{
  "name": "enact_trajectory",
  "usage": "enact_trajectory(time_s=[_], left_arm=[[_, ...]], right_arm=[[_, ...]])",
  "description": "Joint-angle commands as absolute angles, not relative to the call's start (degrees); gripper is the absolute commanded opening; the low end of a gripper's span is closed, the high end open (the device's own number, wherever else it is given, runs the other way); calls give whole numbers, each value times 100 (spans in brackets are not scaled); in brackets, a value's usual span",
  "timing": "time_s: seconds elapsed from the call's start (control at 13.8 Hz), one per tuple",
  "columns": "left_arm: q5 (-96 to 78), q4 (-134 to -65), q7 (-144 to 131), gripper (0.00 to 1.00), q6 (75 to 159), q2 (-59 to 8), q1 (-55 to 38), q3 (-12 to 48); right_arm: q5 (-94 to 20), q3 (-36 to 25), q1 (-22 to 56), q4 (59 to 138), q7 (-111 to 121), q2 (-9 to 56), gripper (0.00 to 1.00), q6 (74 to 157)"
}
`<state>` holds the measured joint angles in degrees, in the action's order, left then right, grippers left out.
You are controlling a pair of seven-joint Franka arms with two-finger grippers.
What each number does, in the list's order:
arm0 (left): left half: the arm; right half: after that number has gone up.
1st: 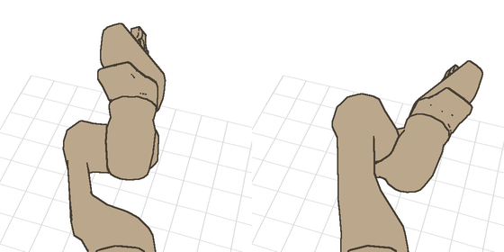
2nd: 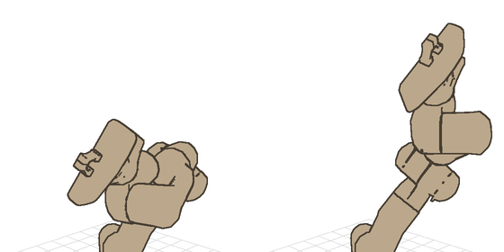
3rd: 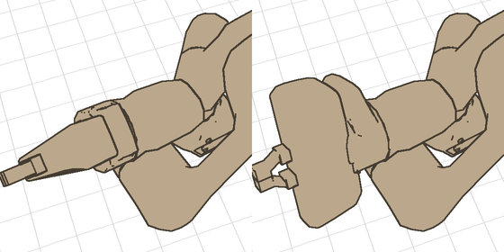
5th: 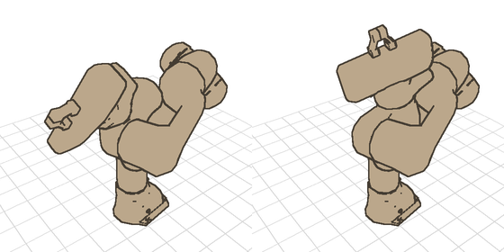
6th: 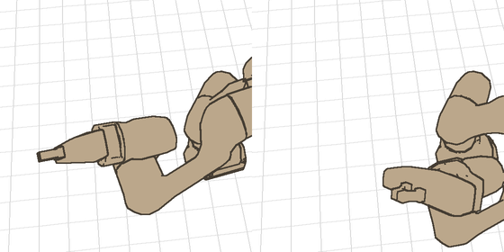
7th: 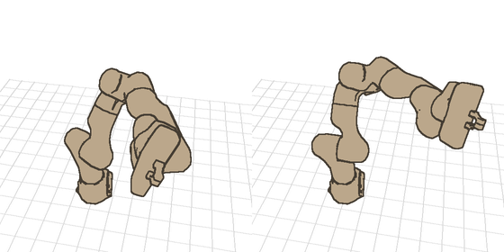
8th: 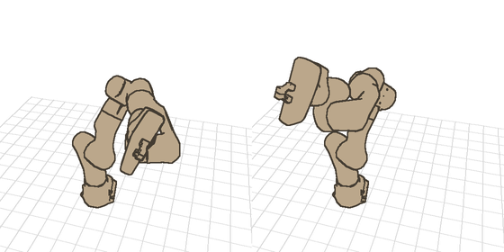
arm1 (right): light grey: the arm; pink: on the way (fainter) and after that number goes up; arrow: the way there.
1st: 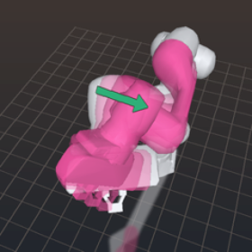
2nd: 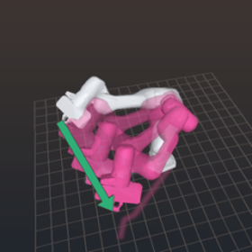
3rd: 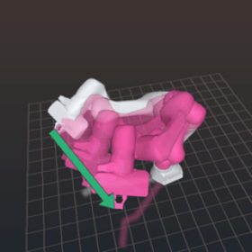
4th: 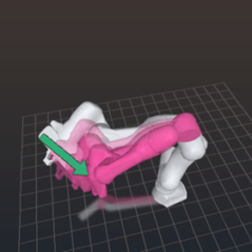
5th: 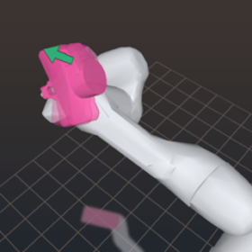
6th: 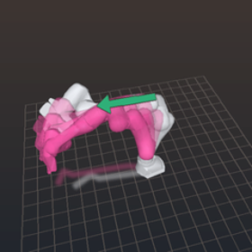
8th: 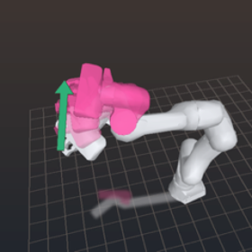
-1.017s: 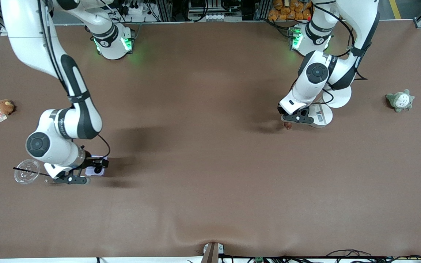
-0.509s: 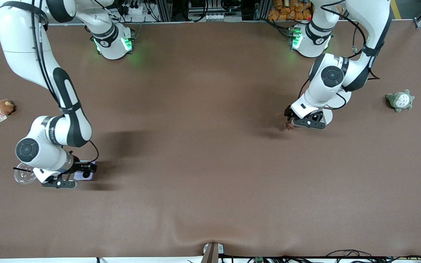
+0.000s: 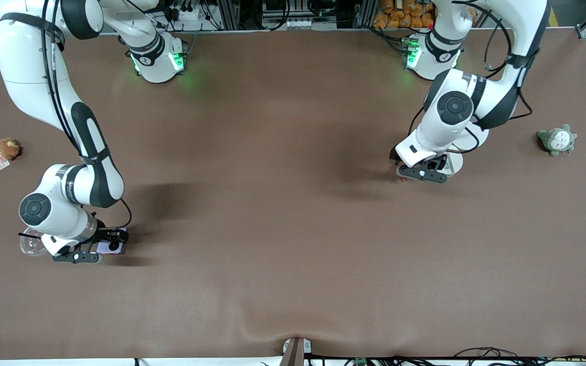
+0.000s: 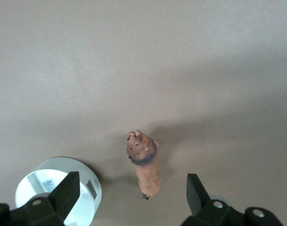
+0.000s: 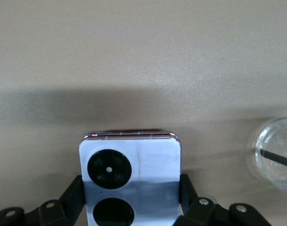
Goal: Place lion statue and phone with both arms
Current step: 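Open the left gripper and raise it away from the lion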
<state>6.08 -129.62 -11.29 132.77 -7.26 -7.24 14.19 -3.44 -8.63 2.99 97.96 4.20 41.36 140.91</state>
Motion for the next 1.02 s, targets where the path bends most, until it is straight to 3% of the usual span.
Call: enact_trajectory(time_s=[0.0,0.22,0.29,0.36,0.44,0.94], left_arm=[[282,-12054,-1064,100,12134,-642,-686,1450],[272,-10806,-1116,100,10902,-728,-668,1389],[255,-10532,-1151,100,10733,-790,-546,1371],[72,-10303,-1090,100,10723,-791,-266,1371],[-182,-10127,-1064,100,10714,-791,-124,1371],[-114,-8230,-1160,100,9994,-941,141,1362]], right_arm=[[-229,-773,167,9642,483,4245,26,14098],[-114,-773,45,9624,580,4306,29,14273],[-114,-773,44,9624,580,4315,38,14291],[-123,-773,44,9624,580,4315,73,14291],[-123,-773,44,9624,571,4315,100,14291],[-123,-773,79,9615,545,4298,100,14256]])
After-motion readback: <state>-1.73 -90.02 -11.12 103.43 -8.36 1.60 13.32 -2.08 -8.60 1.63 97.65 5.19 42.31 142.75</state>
